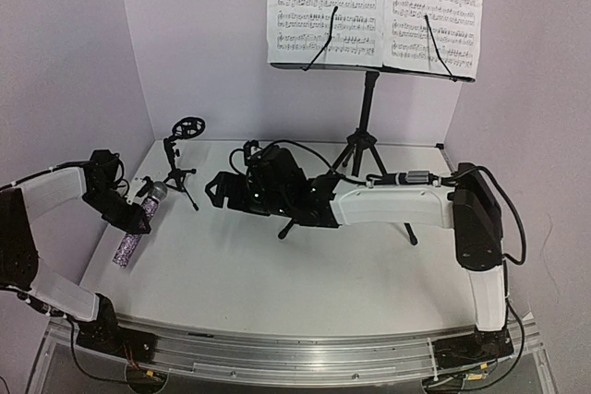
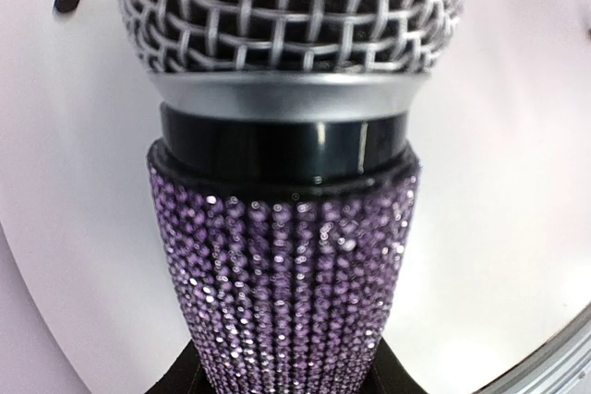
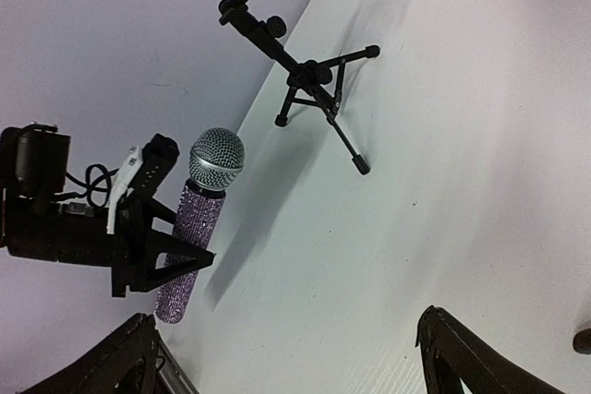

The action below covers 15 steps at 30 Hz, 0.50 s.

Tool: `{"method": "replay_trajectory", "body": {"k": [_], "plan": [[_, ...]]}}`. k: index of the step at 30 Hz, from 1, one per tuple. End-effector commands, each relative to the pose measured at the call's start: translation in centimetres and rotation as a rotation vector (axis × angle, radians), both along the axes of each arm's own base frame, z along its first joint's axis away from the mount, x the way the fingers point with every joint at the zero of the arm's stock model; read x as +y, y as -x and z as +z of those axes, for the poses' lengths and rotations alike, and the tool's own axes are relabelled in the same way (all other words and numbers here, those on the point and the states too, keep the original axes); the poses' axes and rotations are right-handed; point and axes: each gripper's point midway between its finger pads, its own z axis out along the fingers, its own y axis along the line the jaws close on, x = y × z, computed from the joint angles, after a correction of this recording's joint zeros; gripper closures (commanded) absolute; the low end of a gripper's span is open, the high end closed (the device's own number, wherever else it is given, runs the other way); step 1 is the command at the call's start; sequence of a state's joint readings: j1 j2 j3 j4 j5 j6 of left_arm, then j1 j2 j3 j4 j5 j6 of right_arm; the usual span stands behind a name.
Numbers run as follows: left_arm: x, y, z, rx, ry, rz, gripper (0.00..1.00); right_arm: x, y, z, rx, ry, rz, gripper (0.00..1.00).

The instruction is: Pack up the instrument practice props

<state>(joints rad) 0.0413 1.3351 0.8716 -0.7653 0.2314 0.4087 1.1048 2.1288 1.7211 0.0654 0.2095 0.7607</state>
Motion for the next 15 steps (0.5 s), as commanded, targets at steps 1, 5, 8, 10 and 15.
{"method": "replay_trajectory", "body": {"k": [1,5,8,10,15], "plan": [[4.1,-1.9,-1.7,0.019,-0.044,0.15,1.0,-1.7,1.1,5.7,-0.09,-0.054,0.007,0.04],[6.4,-4.1,-4.1,0.034,-0.051,0.259,1.0,-2.5,1.1,6.1,-0.132,-0.025,0.008,0.03],[6.9,-5.3,-5.3,0.035,-0.054,0.305,1.0,-2.6,1.5,6.2,-0.158,0.003,0.041,0.02],[7.3,-5.6,-6.6,0.055,-0.06,0.331,1.0,-2.5,1.9,5.7,-0.161,0.022,0.071,0.02],[8.2,-6.0,-8.6,0.094,-0.041,0.422,1.0,-2.6,3.3,4.4,-0.167,0.078,0.168,0.02]]}}
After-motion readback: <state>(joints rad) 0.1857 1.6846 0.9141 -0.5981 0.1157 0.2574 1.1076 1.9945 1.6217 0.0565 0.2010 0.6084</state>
